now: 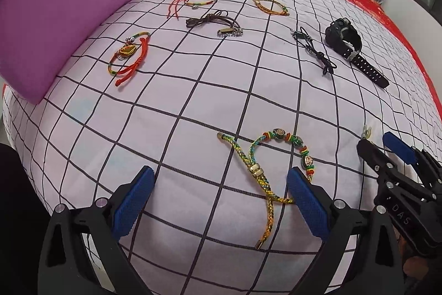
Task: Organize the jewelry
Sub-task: 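Grasp the yellow flower charm with the right gripper while the left grasps the braided bracelet, then lift and carry the charm and braided bracelet over the purple basin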
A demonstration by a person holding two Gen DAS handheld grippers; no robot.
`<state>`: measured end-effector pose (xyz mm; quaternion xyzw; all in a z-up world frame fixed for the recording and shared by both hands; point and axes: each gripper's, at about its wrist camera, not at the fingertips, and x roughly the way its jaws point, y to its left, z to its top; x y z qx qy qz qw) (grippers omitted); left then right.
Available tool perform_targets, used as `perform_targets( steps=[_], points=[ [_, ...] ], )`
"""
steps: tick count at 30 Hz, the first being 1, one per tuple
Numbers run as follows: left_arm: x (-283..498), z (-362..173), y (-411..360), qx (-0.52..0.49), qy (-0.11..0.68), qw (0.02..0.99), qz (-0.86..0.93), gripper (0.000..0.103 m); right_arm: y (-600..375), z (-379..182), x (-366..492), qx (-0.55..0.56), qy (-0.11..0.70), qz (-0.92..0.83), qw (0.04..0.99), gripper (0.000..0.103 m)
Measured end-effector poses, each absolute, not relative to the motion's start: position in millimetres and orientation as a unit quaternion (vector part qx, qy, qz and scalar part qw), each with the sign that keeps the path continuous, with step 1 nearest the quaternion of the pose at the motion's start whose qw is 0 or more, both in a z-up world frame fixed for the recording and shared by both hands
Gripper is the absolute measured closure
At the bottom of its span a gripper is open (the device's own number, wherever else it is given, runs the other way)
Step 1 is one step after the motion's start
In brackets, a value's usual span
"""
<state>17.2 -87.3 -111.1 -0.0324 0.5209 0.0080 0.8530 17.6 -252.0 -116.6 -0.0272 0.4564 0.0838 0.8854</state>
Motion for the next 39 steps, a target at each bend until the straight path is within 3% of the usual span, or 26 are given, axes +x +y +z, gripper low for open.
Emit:
perform_targets(
  steps=[13,19,22,24,27,39],
  points=[
    [20,-117,-97,-0.009,0.505,0.863,0.031,0.009,-245,-124,20,-0.061,0.444,0.088,0.889,0.048],
    [18,-112,-109,0.000,0.509,0.861,0.017,0.034,-240,-124,18,-0.071,0.442,0.095,0.889,0.058],
    [18,-111,-115,0.002,0.510,0.860,0.003,0.049,-237,-123,17,-0.077,0.441,0.099,0.889,0.070],
    [17,-110,-118,0.004,0.510,0.860,-0.008,0.065,-234,-123,16,-0.082,0.441,0.099,0.888,0.087],
    [16,-108,-126,0.014,0.514,0.857,-0.032,0.095,-231,-122,16,-0.089,0.443,0.094,0.887,0.088],
    [10,-94,-101,-0.030,0.543,0.834,-0.093,0.095,-242,-97,-5,0.006,0.447,0.074,0.892,0.088]
  ],
)
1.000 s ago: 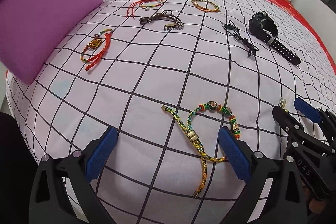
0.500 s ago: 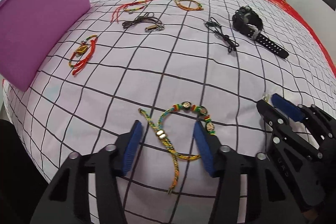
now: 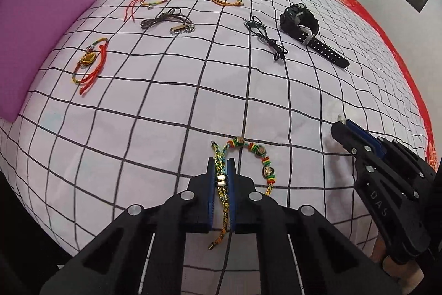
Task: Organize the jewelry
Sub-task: 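Lift and carry the charm and braided bracelet over the purple basin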
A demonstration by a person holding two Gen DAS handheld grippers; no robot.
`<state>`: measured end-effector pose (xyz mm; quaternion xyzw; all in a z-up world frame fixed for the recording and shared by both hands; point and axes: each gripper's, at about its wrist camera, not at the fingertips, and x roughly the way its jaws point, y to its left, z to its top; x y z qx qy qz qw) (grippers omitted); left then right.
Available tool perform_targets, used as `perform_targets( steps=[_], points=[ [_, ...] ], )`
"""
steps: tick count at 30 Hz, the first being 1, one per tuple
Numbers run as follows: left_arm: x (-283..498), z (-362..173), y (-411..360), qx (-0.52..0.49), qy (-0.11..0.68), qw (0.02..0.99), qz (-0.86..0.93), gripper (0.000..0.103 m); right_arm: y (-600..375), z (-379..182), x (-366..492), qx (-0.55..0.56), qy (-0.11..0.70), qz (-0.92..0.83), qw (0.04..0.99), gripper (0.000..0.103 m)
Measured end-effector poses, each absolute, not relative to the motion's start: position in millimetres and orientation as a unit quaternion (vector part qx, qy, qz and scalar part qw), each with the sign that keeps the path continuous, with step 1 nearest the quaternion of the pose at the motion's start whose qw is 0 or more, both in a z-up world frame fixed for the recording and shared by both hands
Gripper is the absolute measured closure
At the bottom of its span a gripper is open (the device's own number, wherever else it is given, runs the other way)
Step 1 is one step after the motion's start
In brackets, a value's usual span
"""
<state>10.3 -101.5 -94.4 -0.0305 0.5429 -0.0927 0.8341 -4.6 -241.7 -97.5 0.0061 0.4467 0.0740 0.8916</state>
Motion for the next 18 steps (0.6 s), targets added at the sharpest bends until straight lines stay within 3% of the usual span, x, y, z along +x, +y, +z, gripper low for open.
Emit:
perform_targets(
  steps=[18],
  points=[
    [-14,-31,-40,-0.022,0.499,0.857,-0.128,0.095,-208,-54,-43,0.088,0.422,0.057,0.901,0.088]
  ],
)
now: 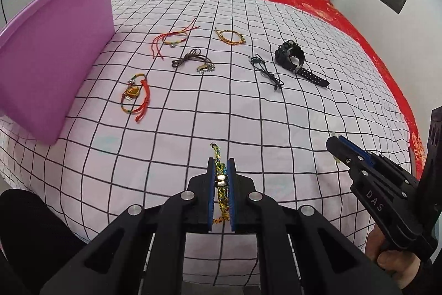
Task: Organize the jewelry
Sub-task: 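Lift and carry the charm and braided bracelet over the purple basin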
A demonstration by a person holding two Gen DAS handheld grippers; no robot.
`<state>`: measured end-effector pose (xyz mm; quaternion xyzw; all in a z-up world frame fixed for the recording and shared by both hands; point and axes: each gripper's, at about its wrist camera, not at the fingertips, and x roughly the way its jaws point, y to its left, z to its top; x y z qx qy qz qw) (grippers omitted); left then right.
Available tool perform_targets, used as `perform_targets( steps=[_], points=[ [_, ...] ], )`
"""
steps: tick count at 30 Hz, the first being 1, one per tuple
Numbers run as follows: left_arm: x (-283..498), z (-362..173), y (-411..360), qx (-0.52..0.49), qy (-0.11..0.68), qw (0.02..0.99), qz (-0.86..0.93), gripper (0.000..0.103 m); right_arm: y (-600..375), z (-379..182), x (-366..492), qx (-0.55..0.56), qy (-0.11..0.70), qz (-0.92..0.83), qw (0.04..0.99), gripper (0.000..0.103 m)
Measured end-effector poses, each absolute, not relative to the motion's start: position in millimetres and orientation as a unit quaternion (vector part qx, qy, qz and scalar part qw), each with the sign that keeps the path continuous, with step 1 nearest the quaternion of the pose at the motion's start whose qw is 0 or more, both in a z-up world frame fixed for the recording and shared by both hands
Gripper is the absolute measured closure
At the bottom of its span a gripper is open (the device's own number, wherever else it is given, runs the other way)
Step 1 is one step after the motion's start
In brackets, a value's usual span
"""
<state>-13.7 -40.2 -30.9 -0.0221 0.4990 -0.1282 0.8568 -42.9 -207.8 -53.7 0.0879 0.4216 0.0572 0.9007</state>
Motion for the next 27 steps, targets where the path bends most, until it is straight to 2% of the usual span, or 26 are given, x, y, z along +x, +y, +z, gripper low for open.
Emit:
perform_targets(
  steps=[12,27],
  points=[
    [-15,2,5,-0.028,0.474,0.869,-0.139,0.095,-161,-8,-40,0.065,0.392,0.080,0.914,0.088],
    [29,93,93,-0.039,0.402,0.908,-0.114,0.095,-71,67,12,0.041,0.344,0.151,0.926,0.088]
  ],
)
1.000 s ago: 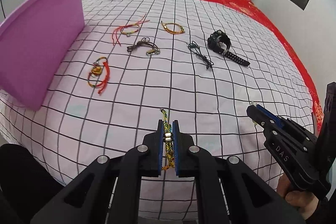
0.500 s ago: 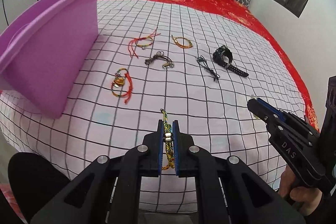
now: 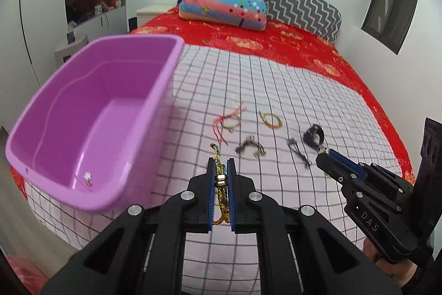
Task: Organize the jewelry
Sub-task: 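Lift and carry the charm and braided bracelet over the purple basin, then open both grippers to drop the charm and bracelet into the basin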
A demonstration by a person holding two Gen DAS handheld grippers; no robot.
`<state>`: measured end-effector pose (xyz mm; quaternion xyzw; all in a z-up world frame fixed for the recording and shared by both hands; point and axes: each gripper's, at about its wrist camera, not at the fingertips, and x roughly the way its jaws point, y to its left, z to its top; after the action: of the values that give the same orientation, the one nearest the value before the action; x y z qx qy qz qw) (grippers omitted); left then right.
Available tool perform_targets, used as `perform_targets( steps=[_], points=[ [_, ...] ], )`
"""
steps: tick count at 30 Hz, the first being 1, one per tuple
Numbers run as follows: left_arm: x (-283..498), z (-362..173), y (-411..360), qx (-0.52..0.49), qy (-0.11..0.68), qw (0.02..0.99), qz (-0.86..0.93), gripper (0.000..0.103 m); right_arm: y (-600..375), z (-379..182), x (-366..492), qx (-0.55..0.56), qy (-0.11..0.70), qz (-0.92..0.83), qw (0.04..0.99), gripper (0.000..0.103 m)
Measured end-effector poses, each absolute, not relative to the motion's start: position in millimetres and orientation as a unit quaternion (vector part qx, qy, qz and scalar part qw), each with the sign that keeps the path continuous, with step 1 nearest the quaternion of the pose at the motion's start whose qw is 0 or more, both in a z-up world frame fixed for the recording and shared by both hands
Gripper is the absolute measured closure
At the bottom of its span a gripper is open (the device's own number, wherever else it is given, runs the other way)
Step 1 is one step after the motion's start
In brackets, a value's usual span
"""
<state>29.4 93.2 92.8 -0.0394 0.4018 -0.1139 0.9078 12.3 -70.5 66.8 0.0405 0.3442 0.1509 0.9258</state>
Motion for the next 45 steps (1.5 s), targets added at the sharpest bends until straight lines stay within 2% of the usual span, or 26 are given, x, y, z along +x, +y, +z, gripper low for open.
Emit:
perform_targets(
  steps=[8,15,27,41,43,44,45],
  points=[
    [66,112,161,-0.045,0.390,0.917,-0.072,0.095,-3,102,53,0.022,0.325,0.202,0.924,0.088],
    [87,105,215,-0.046,0.400,0.915,-0.026,0.095,67,115,88,0.013,0.323,0.255,0.911,0.088],
    [109,69,268,-0.066,0.435,0.898,0.008,0.094,144,91,127,-0.022,0.372,0.292,0.881,0.088],
    [114,48,283,-0.074,0.457,0.886,0.030,0.092,167,75,137,-0.055,0.395,0.272,0.876,0.088],
    [113,49,285,-0.074,0.456,0.886,0.037,0.073,165,76,138,-0.052,0.396,0.269,0.877,0.088],
    [111,51,286,-0.073,0.453,0.887,0.045,0.049,163,76,139,-0.051,0.396,0.267,0.877,0.087],
    [108,53,287,-0.073,0.447,0.890,0.052,0.032,162,76,139,-0.050,0.395,0.265,0.878,0.087]
  ],
)
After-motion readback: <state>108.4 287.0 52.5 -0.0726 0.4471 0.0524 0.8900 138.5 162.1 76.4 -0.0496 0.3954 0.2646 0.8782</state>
